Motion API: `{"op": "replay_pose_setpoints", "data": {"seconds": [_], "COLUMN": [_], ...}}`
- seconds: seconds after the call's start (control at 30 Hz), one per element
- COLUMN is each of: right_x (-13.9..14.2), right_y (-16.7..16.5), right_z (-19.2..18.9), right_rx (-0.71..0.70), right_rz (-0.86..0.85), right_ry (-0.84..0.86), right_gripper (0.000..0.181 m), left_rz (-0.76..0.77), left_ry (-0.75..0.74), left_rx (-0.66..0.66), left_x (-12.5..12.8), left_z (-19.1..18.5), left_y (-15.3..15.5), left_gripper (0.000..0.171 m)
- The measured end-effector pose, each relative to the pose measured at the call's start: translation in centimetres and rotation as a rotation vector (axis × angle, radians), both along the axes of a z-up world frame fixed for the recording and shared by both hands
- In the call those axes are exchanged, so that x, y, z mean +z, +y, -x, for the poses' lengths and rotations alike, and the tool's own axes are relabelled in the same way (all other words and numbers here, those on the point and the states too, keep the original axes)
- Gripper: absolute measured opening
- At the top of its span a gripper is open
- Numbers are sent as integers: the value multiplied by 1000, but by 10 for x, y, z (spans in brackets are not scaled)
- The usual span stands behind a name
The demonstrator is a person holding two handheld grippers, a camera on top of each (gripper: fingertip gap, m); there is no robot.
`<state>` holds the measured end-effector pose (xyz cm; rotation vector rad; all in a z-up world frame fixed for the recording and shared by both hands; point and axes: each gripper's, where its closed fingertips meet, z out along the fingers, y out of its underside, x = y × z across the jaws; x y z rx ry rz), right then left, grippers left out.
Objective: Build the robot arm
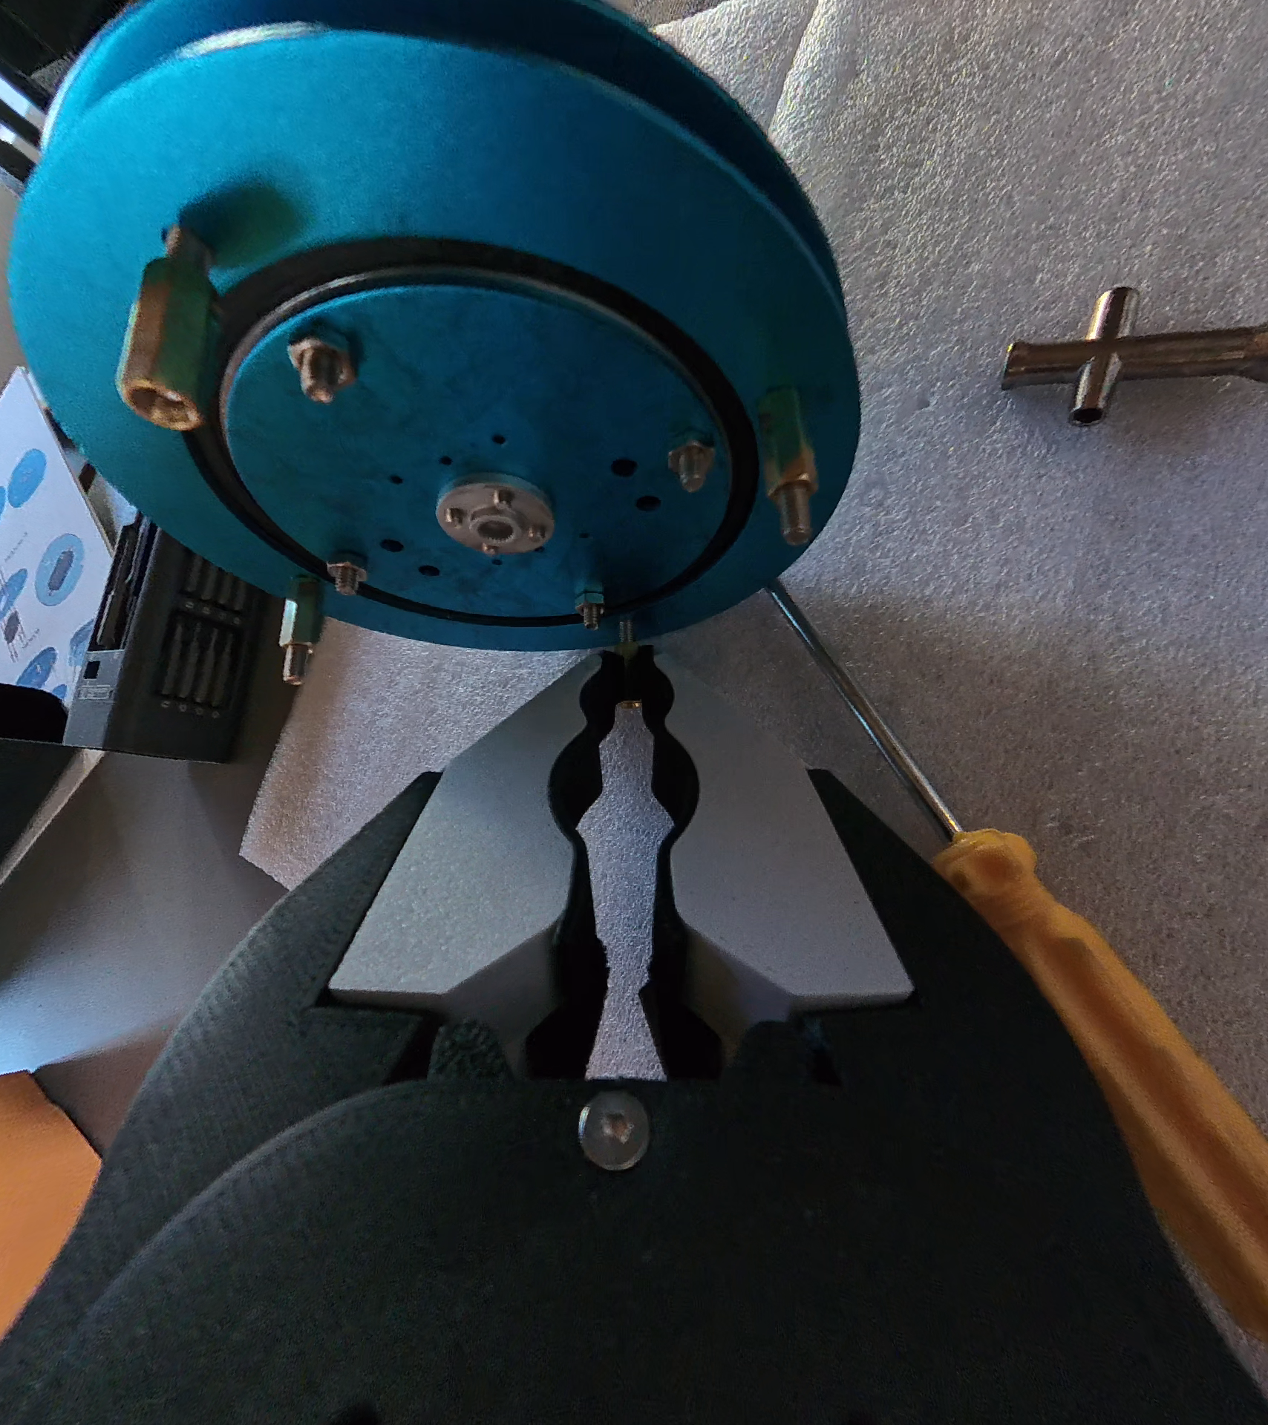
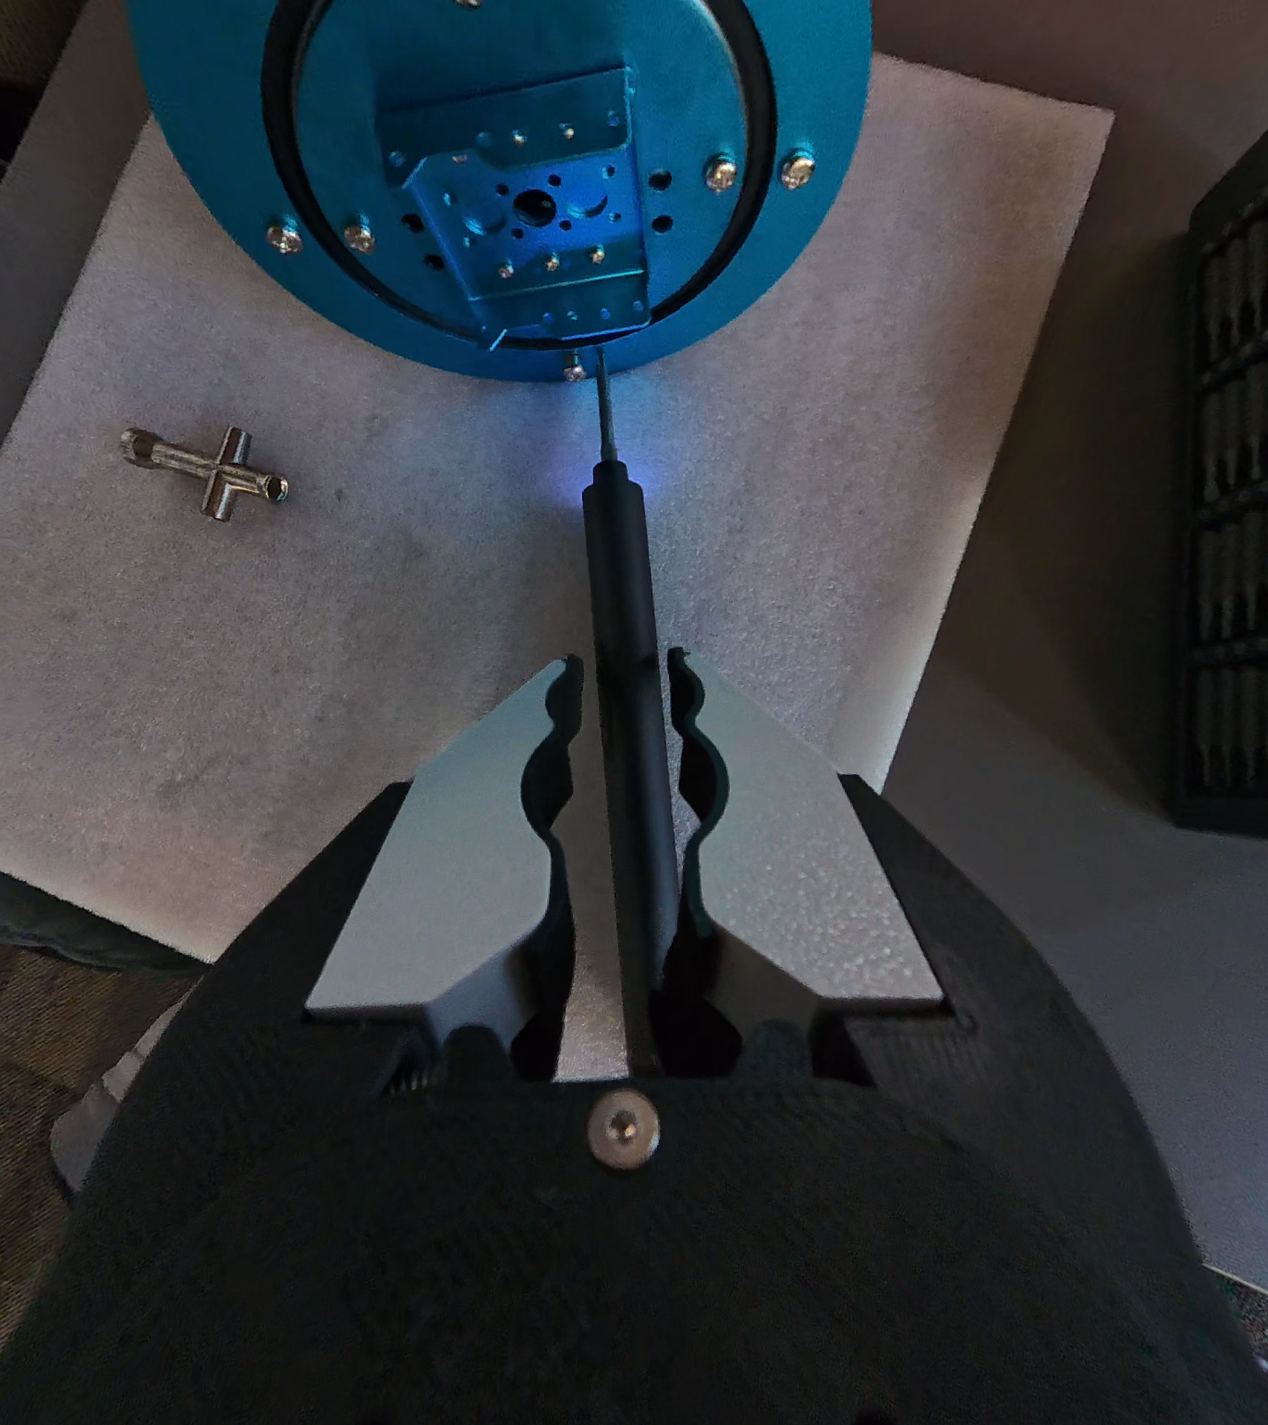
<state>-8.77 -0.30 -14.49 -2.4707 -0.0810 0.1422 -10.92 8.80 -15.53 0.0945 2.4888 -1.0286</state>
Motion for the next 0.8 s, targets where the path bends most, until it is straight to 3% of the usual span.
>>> {"op": "replay_pose_setpoints", "data": {"seconds": [0.3, 0.8], "right_x": [-7, -8], "right_y": [1, -5], "right_z": [1, 5], "right_rx": [8, 31], "right_rz": [40, 83], "right_ry": [129, 147], "right_gripper": [16, 16], "left_rz": [-4, -3], "left_ry": [-9, -9], "left_rx": [-2, -4], "left_x": [0, 0], "left_z": [0, 0], "left_y": [0, 0], "left_gripper": [4, 4]}}
